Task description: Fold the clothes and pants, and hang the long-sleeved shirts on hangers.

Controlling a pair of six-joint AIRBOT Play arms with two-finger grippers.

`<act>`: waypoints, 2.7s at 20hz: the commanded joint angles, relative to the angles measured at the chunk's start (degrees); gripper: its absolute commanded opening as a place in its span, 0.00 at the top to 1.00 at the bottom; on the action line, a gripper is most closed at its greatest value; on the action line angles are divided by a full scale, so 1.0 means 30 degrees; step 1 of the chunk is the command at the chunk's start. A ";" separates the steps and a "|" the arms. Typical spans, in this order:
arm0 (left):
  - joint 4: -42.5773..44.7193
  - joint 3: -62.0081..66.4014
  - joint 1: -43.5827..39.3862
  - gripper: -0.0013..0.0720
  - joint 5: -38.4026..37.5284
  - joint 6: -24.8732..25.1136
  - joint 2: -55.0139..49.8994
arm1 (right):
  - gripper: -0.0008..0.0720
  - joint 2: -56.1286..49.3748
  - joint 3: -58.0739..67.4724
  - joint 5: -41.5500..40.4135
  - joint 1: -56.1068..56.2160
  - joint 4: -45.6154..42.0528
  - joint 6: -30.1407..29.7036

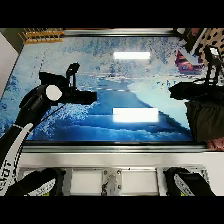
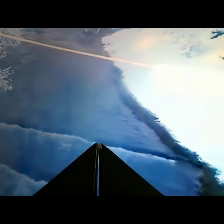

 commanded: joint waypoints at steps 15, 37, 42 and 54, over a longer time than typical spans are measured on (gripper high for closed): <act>0.2237 0.0576 0.0678 0.00 0.1486 0.1625 -0.0022 | 0.95 -0.0007 -0.0007 0.0000 0.0022 0.0007 0.0007; 0.8633 1.1234 0.7796 0.65 -0.3847 0.0138 -1.3304 | 0.96 -0.0007 -0.0007 0.0000 0.0015 0.0007 0.0007; 0.8459 1.3245 0.6411 0.97 -0.4488 0.0182 -1.1198 | 0.96 -0.0007 -0.0007 0.0000 0.0015 0.0000 0.0007; 0.8466 1.5052 -0.3920 0.97 -0.4925 0.0503 -0.1661 | 0.95 0.0022 0.0022 -0.1297 -0.0350 0.1574 -0.1107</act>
